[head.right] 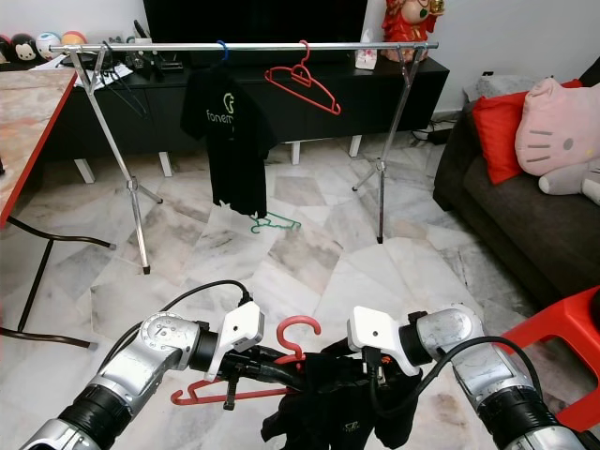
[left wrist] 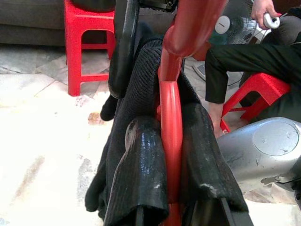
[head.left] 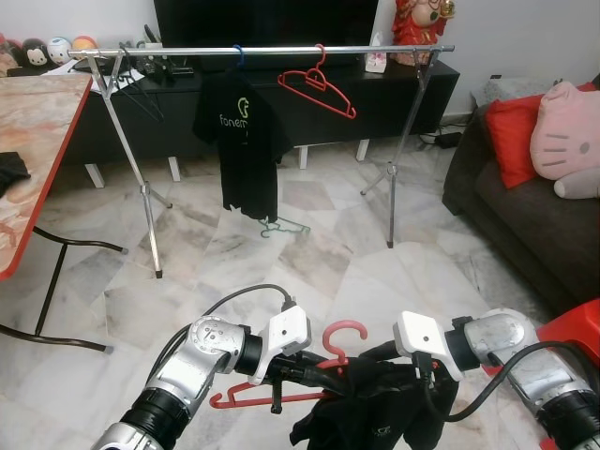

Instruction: Hang hanger

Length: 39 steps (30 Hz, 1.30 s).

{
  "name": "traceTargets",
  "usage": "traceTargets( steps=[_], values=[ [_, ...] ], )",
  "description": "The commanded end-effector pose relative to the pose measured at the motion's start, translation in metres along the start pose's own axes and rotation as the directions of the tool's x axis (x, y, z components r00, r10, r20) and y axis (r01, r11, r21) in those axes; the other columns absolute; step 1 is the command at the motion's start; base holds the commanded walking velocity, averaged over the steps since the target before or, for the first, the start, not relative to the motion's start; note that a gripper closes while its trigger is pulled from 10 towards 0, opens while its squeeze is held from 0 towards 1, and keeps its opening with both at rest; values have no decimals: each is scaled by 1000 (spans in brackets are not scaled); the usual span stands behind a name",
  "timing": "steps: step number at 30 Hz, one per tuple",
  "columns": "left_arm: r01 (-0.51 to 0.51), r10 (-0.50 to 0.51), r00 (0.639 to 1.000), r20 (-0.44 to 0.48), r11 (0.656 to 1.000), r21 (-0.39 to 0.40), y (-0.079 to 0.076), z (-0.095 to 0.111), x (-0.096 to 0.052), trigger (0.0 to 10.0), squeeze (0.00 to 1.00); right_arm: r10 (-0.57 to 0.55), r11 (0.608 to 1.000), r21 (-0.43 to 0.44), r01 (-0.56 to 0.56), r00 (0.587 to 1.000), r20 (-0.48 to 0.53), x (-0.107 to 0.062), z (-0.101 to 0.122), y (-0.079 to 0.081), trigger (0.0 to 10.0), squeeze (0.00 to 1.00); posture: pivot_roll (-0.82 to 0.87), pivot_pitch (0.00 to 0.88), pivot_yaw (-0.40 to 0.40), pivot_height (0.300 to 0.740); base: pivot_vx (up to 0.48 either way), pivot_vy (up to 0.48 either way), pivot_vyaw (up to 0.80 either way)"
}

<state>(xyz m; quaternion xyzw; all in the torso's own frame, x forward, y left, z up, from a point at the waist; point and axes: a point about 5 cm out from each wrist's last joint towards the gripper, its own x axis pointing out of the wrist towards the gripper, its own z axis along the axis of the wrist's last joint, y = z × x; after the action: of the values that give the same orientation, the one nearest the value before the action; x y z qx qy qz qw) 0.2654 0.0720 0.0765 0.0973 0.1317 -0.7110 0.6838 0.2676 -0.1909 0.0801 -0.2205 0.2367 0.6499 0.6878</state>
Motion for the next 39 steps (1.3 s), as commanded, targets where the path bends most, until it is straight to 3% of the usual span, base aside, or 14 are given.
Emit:
traceTargets(
  steps=[1,21,22,23,39],
  values=[
    [20,-20,1000,7,997,72,4,15,3,10000,0,9,1000,-4,-9,1000,-7,2,-1,2,0,0,-97,0,-79,740,0,0,0],
    [33,-32,999,-16,998,56,5,16,3,10000,0,32,999,-8,-32,999,12,11,2,6,0,0,-100,0,-82,740,0,0,0],
    [46,-45,999,-13,998,46,4,16,4,10000,94,31,999,-9,-31,999,10,11,2,6,0,0,-100,0,-82,740,0,0,0],
    [46,-46,999,-13,998,36,4,15,4,10000,1000,29,1000,-12,-29,1000,5,11,2,5,0,0,-98,0,-83,740,0,0,0],
    [87,-86,995,-56,996,23,3,14,-11,10000,1000,-8,1000,-15,7,998,-60,6,-8,1,0,0,-92,0,-89,740,0,0,0]
  ],
)
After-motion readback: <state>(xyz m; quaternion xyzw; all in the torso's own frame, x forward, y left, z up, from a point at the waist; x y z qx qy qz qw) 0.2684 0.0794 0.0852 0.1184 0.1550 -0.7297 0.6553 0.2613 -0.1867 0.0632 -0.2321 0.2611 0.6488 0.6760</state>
